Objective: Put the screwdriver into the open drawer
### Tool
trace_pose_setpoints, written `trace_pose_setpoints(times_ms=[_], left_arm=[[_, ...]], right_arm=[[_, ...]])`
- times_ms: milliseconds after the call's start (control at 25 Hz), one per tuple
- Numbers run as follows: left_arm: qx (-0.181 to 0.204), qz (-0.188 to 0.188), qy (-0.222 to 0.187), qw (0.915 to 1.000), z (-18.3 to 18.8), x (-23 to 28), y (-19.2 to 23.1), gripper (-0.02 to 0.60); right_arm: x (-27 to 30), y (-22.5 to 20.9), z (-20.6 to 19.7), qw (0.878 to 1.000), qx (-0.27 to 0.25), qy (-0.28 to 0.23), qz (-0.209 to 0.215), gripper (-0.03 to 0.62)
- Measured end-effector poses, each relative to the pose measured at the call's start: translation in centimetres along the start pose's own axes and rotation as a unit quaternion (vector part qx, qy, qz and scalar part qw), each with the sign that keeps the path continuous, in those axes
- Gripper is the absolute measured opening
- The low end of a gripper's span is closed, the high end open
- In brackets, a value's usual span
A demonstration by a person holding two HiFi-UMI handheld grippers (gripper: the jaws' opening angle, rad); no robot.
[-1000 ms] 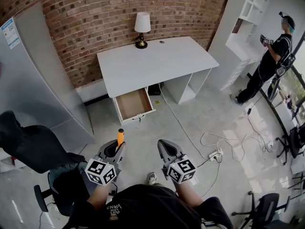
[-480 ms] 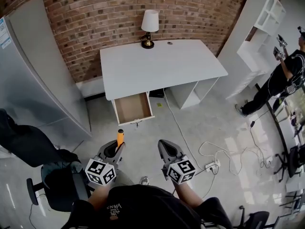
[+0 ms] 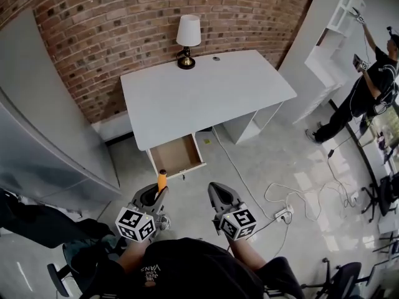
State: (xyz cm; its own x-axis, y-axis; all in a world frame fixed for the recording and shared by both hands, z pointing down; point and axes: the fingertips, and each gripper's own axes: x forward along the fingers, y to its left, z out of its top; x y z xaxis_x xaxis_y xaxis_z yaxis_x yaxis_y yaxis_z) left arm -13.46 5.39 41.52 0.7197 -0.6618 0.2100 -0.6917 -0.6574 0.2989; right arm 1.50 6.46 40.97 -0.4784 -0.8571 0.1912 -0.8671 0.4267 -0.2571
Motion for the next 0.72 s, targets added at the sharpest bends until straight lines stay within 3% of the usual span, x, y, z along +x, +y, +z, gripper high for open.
trace_pose_setpoints(times_ms=[360, 720], left_arm=[[0.009, -0.063, 0.033, 0.9974, 2.3, 4.3, 7.7, 0.083], [0.004, -0.102, 0.064, 0.9927, 1.2, 8.0, 12.0, 0.083]], right_arm=[[7.2, -0.5, 1.3, 0.997, 0.020, -0.023, -0.073, -0.005], [11.0, -2.3, 0.3, 0.991, 0.030, -0.017, -0.127, -0.005]])
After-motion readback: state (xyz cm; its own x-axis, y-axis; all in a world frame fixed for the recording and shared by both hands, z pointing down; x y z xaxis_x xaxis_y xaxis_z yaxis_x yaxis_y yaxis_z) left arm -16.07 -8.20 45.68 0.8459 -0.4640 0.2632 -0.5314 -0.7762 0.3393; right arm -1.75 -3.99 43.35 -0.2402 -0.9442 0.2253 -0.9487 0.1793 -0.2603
